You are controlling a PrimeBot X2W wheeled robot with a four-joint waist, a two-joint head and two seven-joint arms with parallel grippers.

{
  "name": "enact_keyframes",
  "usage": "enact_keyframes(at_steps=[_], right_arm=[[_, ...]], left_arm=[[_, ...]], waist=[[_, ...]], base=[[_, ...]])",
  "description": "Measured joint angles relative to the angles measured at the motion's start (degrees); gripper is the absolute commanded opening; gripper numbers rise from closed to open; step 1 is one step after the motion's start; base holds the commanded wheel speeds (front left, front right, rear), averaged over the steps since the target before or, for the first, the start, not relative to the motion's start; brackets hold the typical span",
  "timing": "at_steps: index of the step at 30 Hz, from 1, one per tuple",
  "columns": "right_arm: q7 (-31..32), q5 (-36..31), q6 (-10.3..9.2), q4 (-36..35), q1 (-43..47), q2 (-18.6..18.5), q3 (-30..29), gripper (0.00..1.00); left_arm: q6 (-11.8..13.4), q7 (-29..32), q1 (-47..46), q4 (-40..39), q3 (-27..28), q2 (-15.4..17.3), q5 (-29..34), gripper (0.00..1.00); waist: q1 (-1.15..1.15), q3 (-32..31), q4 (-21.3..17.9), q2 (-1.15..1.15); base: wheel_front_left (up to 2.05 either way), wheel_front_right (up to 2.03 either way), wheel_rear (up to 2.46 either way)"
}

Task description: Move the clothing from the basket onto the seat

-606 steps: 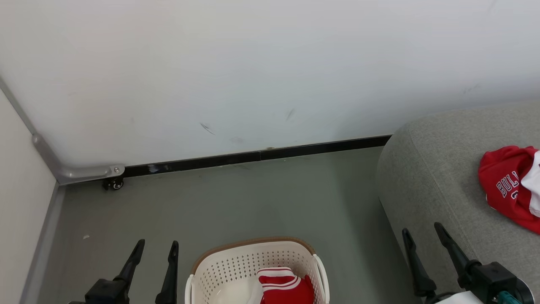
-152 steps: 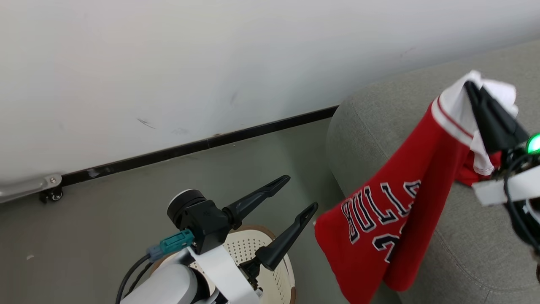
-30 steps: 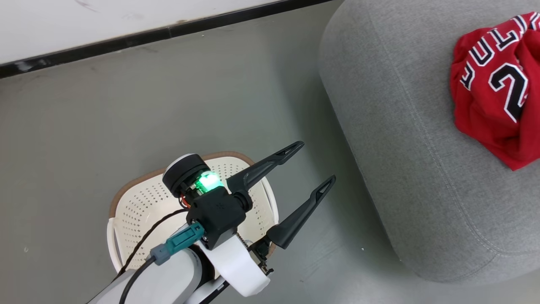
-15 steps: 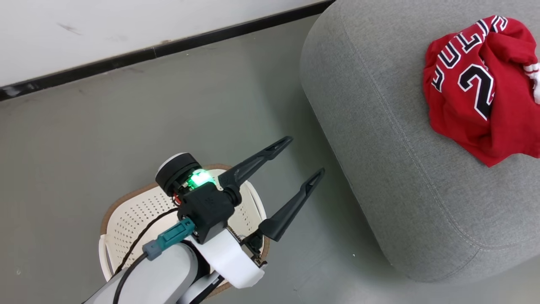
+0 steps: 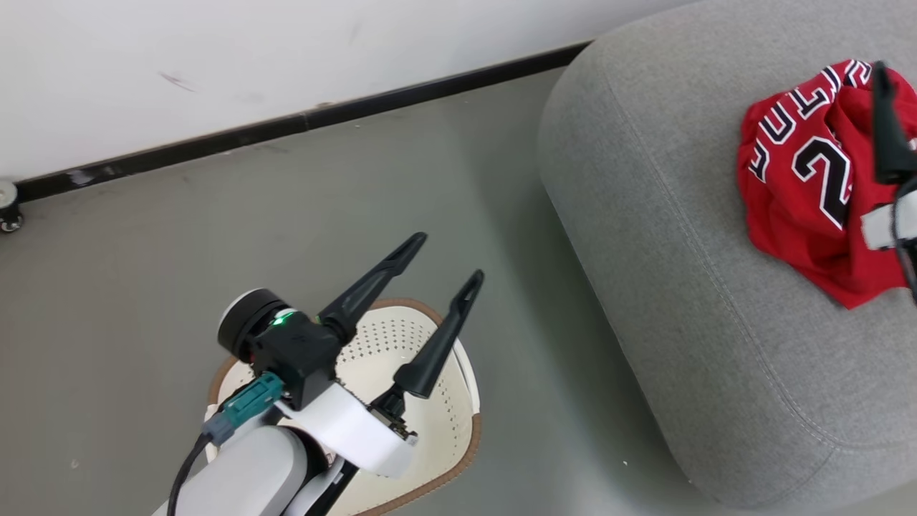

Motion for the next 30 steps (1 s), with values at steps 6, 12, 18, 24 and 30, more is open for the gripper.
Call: enact_keyframes(at_steps=[6,12,18,24,30], right_arm=[[-0.01,-0.74,0.0,-2.97,0.08,3.55,2.81,1.0],[-0.07,-1.33,0.0,-5.16,0.53,6.87,4.88,1.0],[-0.07,-1.82,0.0,-6.62,2.27,9.02,5.87,1.0],[-0.07,-2.76,0.0,-7.1,4.9,10.78,5.65,1.0],[-0.07,-3.04,0.0,-7.01,8.46,12.62,4.26,1.0]], left_arm=[[1.94,-0.74,2.87,1.23,2.37,0.4,-0.98,1.0],[3.99,-1.23,5.37,2.27,4.94,0.41,-1.56,1.0],[5.91,-1.49,7.61,3.47,8.18,0.65,-1.92,1.0],[6.69,-1.51,9.59,4.9,10.11,0.79,-2.26,1.0],[7.75,-1.67,11.15,5.15,12.45,0.54,-2.22,1.0]], waist=[[0.0,-1.73,2.21,0.0],[0.0,-3.48,4.62,0.0],[0.0,-5.26,7.08,0.0],[0.0,-7.11,9.35,0.0],[0.0,-8.93,11.34,0.0]], base=[[0.0,0.0,0.0],[0.0,0.0,0.0],[0.0,0.0,0.0],[0.0,0.0,0.0],[0.0,0.0,0.0]])
